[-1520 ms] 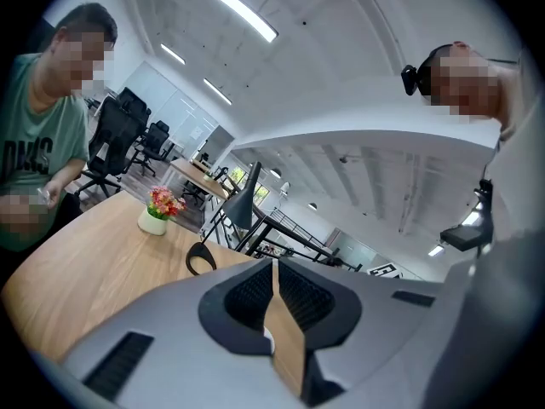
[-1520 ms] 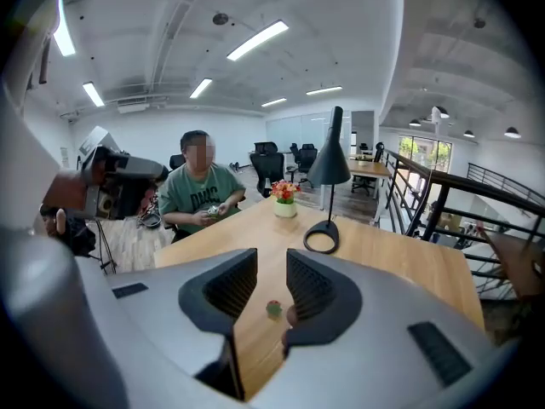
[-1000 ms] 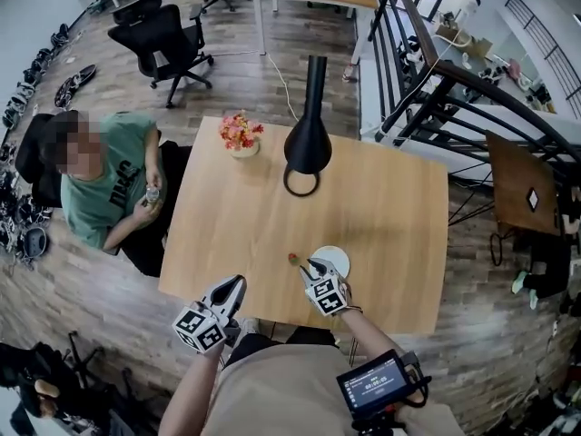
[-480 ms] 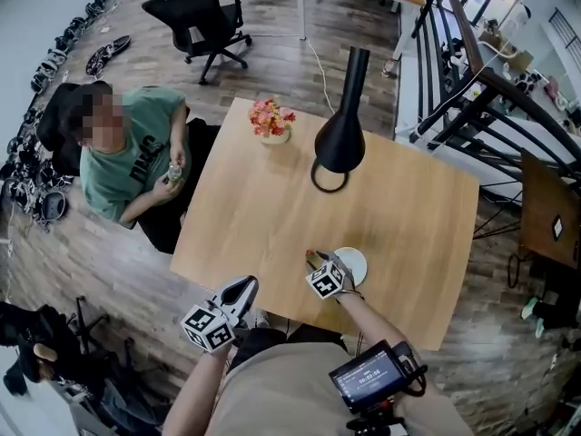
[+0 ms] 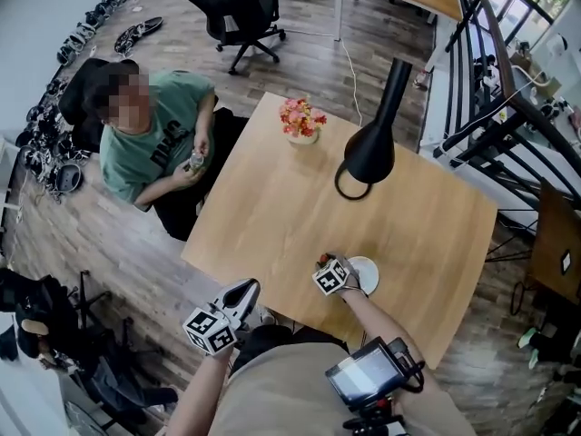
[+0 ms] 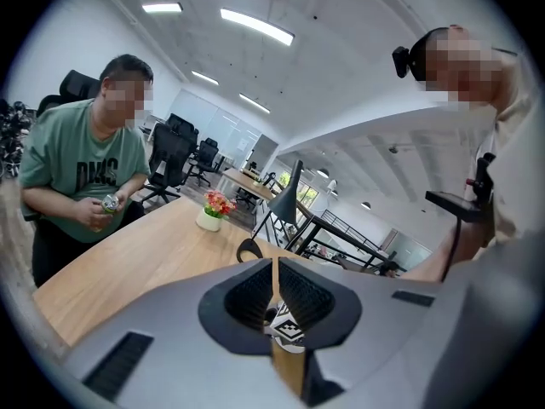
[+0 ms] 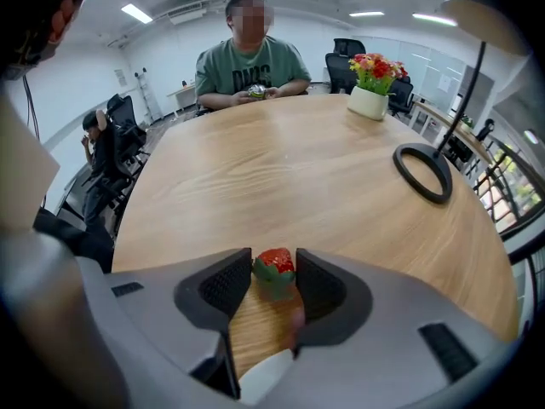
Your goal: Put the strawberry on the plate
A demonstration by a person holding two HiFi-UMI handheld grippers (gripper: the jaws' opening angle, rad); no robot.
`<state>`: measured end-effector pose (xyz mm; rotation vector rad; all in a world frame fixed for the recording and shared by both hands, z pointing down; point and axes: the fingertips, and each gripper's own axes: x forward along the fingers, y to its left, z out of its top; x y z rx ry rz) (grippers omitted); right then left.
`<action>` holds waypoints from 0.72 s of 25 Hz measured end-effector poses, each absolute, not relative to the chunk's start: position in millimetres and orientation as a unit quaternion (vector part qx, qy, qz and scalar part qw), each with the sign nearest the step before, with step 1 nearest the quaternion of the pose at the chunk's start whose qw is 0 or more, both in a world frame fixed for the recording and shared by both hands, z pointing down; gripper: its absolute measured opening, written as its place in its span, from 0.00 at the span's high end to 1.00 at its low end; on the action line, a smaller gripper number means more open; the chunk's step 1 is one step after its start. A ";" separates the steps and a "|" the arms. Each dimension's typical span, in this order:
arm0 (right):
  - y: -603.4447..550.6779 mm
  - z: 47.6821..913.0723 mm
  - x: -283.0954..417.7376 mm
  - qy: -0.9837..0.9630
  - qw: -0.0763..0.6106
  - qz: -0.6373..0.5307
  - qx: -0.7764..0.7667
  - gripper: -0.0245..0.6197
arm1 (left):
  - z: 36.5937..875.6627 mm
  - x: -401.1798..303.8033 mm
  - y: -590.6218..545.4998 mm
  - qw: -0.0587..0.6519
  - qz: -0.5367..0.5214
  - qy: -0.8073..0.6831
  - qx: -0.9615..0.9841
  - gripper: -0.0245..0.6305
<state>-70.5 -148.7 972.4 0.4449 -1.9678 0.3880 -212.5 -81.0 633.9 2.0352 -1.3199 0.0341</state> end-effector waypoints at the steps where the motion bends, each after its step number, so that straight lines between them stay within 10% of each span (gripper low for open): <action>1: -149.0 975.5 -71.5 -0.819 0.521 0.160 0.181 0.72 | 633.4 -214.6 -80.5 0.349 0.012 -0.514 0.784 0.95; 18: -160.6 894.9 -106.3 -0.861 0.422 0.185 0.213 0.73 | 623.4 -226.5 -83.9 0.336 0.000 -0.512 0.790 0.95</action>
